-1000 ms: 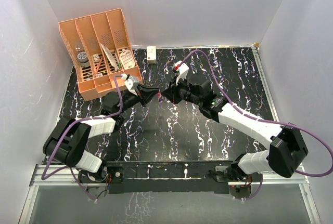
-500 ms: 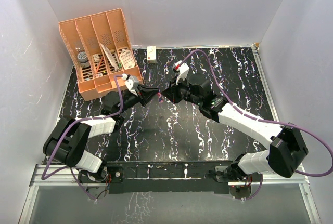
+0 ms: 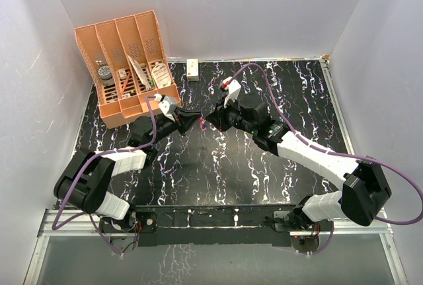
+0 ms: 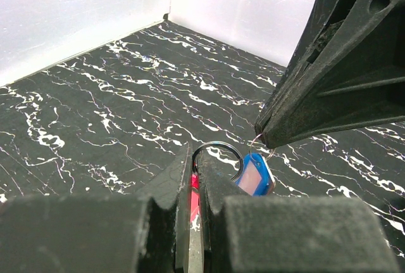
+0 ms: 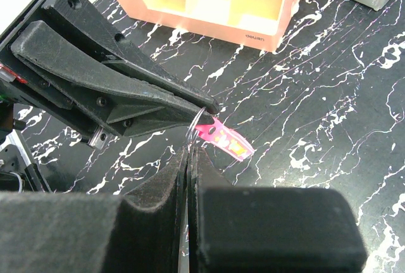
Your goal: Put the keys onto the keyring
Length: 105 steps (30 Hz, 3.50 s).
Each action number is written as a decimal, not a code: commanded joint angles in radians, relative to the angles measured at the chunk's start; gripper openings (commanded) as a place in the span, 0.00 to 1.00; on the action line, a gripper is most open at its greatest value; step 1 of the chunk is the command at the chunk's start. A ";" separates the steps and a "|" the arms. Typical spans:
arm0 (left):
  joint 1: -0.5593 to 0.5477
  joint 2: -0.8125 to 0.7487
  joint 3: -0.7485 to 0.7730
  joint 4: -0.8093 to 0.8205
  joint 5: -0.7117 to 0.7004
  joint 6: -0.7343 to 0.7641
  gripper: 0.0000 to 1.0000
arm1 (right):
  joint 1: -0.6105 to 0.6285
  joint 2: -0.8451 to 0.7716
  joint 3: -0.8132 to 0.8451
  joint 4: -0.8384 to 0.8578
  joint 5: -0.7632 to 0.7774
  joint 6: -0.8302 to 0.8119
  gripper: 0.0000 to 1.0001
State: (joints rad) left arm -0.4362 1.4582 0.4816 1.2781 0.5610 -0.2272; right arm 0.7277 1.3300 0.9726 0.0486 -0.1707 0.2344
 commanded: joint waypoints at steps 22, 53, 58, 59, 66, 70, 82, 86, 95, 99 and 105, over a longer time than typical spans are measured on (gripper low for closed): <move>-0.010 -0.052 0.009 0.056 0.036 0.015 0.00 | 0.005 0.015 0.068 0.039 -0.013 0.006 0.00; -0.016 -0.077 0.015 0.036 -0.010 0.032 0.00 | 0.012 0.013 0.048 0.050 -0.029 0.041 0.00; -0.016 -0.075 0.011 0.044 -0.007 0.031 0.00 | 0.011 0.006 0.047 0.045 -0.011 0.045 0.00; -0.016 -0.077 0.009 0.044 -0.009 0.031 0.00 | 0.011 0.003 0.048 0.042 -0.001 0.046 0.00; -0.016 -0.081 -0.002 0.052 -0.017 0.043 0.00 | 0.012 -0.015 0.039 0.051 0.007 0.053 0.00; -0.016 -0.077 -0.003 0.058 -0.012 0.040 0.00 | 0.011 -0.014 0.040 0.051 0.004 0.057 0.00; -0.016 -0.078 -0.010 0.045 -0.020 0.059 0.00 | 0.012 -0.019 0.042 0.051 0.016 0.058 0.00; -0.016 -0.077 -0.009 0.043 -0.025 0.061 0.00 | 0.011 -0.020 0.044 0.050 0.016 0.057 0.00; -0.016 -0.075 -0.009 0.031 -0.029 0.067 0.00 | 0.012 -0.017 0.049 0.046 0.017 0.058 0.00; -0.016 -0.074 -0.009 0.030 -0.028 0.068 0.00 | 0.011 -0.015 0.054 0.045 0.017 0.058 0.00; -0.016 -0.069 -0.010 0.028 -0.028 0.072 0.00 | 0.011 -0.013 0.058 0.043 0.017 0.057 0.00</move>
State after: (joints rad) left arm -0.4484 1.4158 0.4747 1.2701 0.5316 -0.1776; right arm 0.7330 1.3479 0.9874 0.0475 -0.1661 0.2905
